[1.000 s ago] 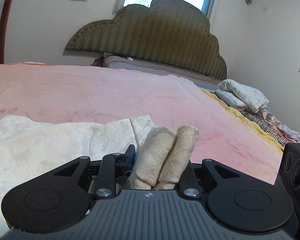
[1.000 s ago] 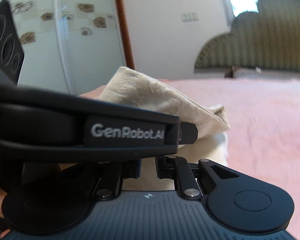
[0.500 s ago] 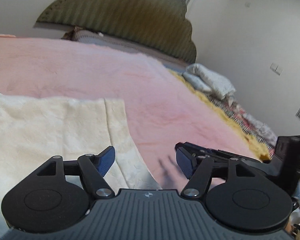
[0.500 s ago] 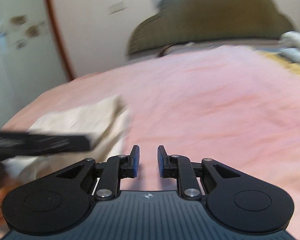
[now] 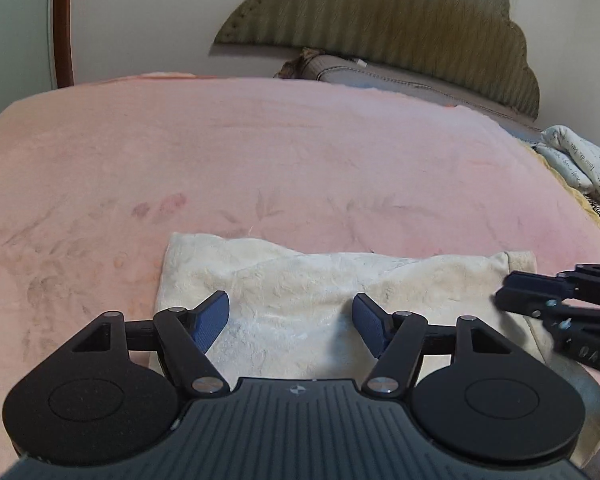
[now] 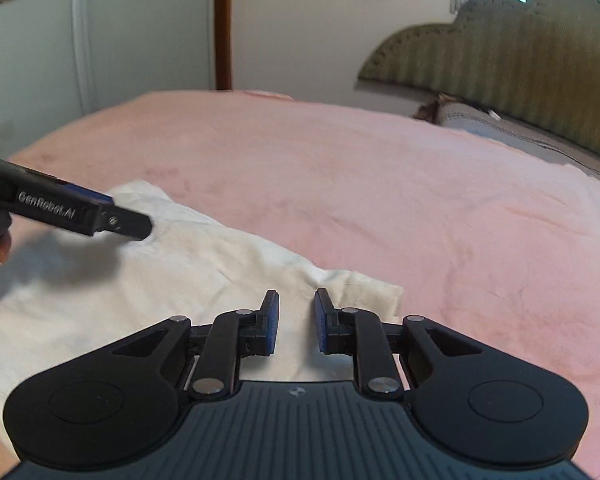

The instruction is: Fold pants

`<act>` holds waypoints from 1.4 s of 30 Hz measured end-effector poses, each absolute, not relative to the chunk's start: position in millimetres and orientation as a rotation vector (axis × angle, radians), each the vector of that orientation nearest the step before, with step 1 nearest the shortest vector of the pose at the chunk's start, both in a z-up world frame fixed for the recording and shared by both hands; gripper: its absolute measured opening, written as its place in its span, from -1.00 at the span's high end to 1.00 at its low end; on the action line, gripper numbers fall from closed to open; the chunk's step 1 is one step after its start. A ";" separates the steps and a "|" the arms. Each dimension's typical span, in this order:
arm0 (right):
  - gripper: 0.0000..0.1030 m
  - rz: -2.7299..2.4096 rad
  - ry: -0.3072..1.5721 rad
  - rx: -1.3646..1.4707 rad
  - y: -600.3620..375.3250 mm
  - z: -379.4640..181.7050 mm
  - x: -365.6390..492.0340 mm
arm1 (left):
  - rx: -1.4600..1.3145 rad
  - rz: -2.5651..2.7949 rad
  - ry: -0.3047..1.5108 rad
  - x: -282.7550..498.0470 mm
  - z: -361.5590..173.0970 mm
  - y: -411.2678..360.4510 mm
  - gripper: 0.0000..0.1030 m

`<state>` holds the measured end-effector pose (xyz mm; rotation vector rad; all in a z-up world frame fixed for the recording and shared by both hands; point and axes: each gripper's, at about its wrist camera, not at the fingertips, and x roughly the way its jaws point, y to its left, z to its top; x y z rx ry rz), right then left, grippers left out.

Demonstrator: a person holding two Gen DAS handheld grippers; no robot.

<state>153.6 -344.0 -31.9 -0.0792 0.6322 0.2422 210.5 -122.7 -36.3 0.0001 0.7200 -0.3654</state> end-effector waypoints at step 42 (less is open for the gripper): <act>-0.16 0.535 0.756 0.667 -461.8 -83.5 126.2 | -0.631 -0.795 1.021 200.8 -81.7 7.8 -0.86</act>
